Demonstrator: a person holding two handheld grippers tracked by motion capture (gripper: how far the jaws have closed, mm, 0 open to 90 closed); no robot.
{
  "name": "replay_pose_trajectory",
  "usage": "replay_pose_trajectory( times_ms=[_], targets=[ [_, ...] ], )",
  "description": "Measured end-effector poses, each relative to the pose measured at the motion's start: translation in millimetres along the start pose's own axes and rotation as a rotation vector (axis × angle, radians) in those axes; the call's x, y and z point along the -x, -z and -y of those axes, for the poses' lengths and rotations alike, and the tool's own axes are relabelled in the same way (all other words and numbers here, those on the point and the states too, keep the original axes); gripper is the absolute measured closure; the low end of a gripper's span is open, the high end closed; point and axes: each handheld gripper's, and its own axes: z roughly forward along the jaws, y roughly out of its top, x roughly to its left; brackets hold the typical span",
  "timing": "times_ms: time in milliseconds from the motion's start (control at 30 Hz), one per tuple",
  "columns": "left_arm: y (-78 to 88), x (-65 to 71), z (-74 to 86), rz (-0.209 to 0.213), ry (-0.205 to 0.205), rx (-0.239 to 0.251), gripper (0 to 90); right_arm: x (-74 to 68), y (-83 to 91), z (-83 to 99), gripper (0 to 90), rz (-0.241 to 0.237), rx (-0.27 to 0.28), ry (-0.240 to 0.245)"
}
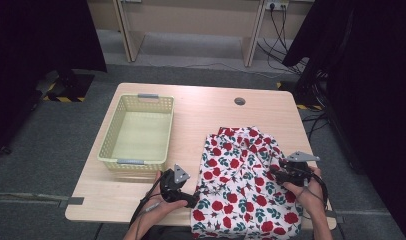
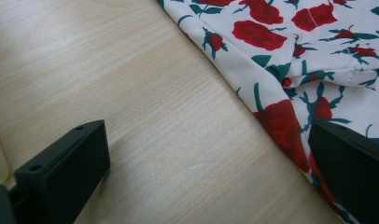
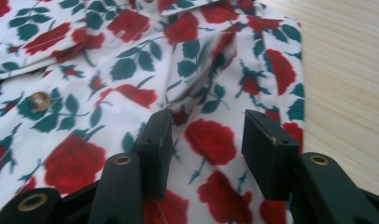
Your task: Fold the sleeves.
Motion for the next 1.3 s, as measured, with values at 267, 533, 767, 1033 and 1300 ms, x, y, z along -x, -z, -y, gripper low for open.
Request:
replay_pose_trajectory(
  times_ms=[267,533,767,1033,1300],
  targets=[
    [0.0,0.0,0.0,0.000,0.000,0.000,0.0,-7.8,10.4,0.6,49.3,-0.010,0.026,0.009],
    [0.0,0.0,0.0,0.000,0.000,0.000,0.0,-6.6,15.4,8.1,43.5,-0.004,0.007,-0.006],
    [0.0,0.0,0.0,0.000,0.000,0.000,0.0,6.3,34.7,24.6,42.1,0.055,0.028,-0.065],
    [0.0,0.0,0.0,0.000,0.000,0.000,0.0,10.3,31.6,44.5,42.1,0.060,-0.019,-0.069],
    [0.1,0.0,0.0,0.000,0.000,0.000,0.0,5.7,42.4,45.7,36.9,0.071,0.031,-0.065]
  ],
)
